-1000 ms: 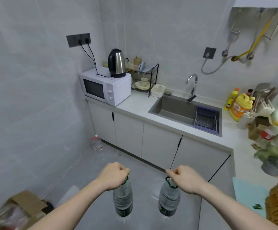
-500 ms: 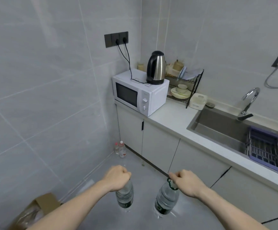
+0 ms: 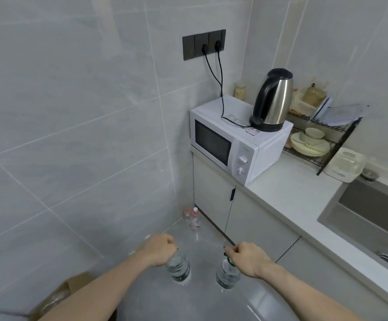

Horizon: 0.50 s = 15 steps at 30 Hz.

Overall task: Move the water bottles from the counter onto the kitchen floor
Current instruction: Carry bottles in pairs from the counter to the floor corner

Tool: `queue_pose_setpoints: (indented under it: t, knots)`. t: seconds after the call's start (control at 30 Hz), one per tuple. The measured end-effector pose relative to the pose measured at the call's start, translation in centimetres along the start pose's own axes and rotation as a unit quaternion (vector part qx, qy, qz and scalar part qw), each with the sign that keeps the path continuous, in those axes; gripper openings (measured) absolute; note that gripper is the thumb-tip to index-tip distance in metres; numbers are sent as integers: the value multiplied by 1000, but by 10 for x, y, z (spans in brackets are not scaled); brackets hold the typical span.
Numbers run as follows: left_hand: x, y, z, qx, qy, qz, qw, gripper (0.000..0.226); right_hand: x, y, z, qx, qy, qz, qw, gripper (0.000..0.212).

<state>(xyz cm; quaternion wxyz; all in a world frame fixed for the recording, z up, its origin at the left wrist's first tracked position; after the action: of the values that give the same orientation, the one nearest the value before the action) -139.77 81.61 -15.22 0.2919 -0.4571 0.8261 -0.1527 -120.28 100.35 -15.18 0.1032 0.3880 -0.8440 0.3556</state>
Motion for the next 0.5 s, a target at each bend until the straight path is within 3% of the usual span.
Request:
queue_pose_setpoints:
  t: [0.13,0.5]
  knots:
    - [4,59,-24,4,28,4,1000,20,17,59,-13,10,-3,10,1000,50]
    - [48,217,-32,112,39,16,993,15,39,205,-3,21,47,100,994,46]
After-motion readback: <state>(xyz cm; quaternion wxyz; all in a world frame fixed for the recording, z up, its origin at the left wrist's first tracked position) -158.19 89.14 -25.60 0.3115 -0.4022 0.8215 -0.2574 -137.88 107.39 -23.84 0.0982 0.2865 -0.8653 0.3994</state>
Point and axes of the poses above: each hand's wrist, its own y-axis towards the middle knuckle, its own z-axis out of the palm, x = y × z, the point moved 10 cm from there along y, towards the middle knuckle, and after that the axes turned 5 degrees about -z, right-handed, at the moved point
